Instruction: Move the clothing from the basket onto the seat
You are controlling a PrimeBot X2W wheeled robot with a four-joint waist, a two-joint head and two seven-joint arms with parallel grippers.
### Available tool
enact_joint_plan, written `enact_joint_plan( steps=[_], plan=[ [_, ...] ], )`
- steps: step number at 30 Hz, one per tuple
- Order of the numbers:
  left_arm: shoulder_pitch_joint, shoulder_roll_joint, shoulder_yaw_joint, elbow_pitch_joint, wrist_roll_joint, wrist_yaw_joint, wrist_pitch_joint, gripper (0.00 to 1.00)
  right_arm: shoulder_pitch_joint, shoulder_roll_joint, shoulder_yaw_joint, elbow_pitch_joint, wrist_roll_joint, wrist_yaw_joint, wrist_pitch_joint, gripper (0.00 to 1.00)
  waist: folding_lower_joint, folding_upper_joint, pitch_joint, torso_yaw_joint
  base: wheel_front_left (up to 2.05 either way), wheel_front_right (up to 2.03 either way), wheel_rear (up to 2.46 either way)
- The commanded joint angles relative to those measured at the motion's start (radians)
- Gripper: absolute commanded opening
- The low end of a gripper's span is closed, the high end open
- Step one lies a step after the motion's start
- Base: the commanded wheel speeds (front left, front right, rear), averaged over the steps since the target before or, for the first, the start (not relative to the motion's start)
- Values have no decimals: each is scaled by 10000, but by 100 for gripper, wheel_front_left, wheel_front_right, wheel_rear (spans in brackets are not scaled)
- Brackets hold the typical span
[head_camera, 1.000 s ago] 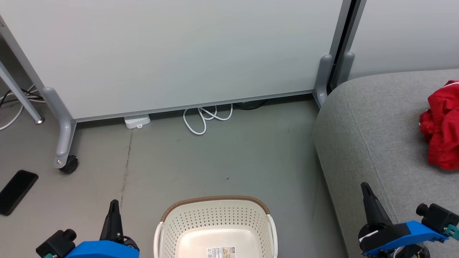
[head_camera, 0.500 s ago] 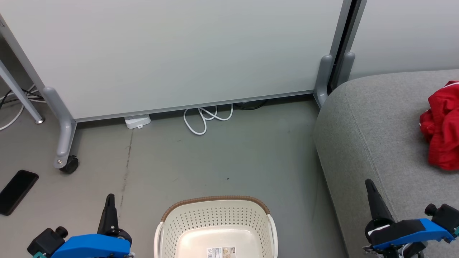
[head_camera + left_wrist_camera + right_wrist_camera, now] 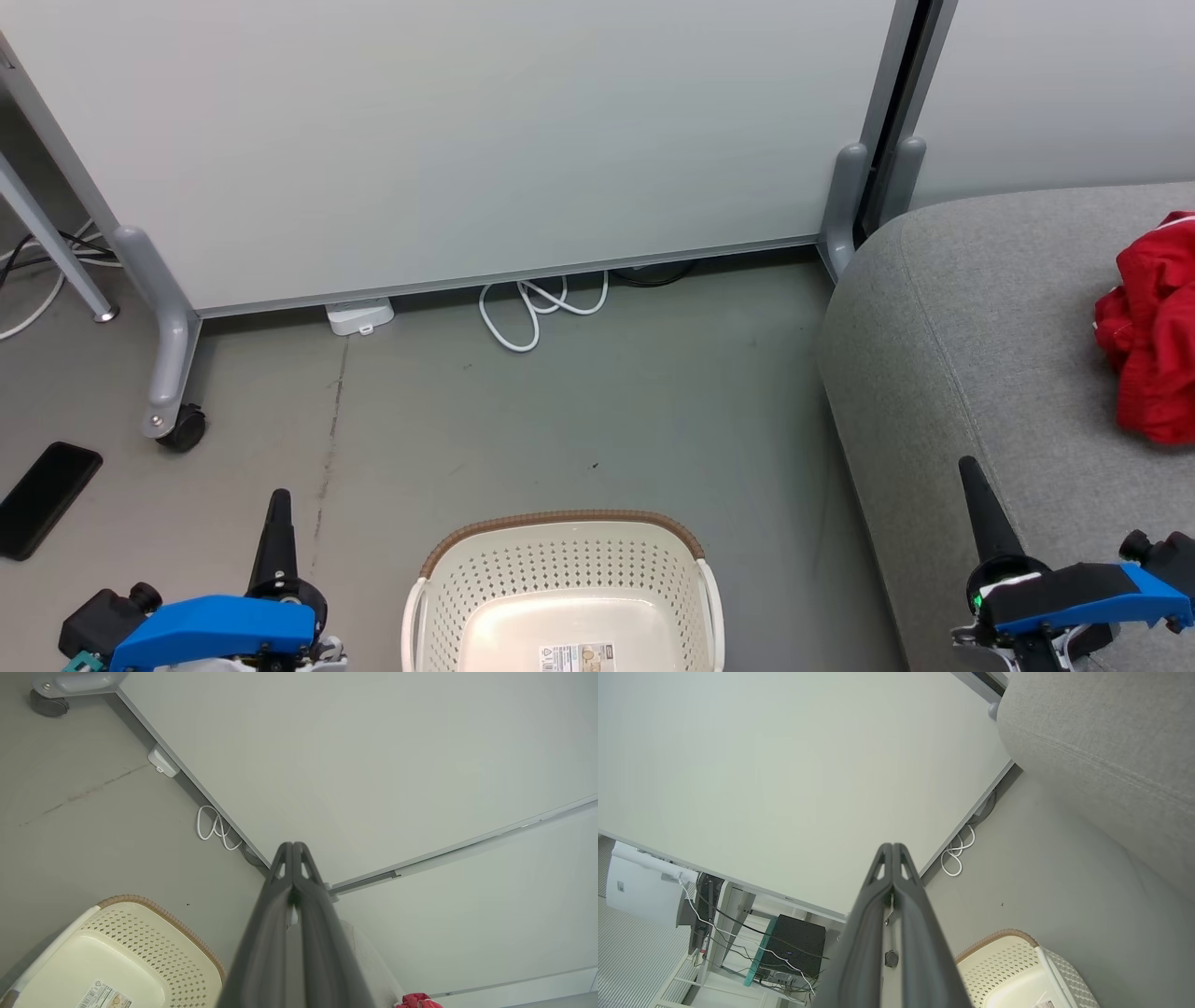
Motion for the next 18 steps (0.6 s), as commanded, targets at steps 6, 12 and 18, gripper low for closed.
enact_joint_plan(
  steps=[6, 12, 18],
  plan=[
    [-335, 33, 148, -214, -851, -17, 217, 0, -268, -15, -97, -151, 948, 5, 173, 0, 0, -1, -4, 8, 0, 0, 0],
    [-373, 35, 211, -273, -1412, -19, 376, 0, -294, -15, -149, -164, 1550, 5, 281, 0, 0, -1, -7, 14, 0, 0, 0],
    [-433, 36, 267, -331, -1936, -20, 520, 0, -329, -16, -197, -184, 2123, 5, 385, 0, 0, -1, -11, 20, 0, 0, 0]
  ],
)
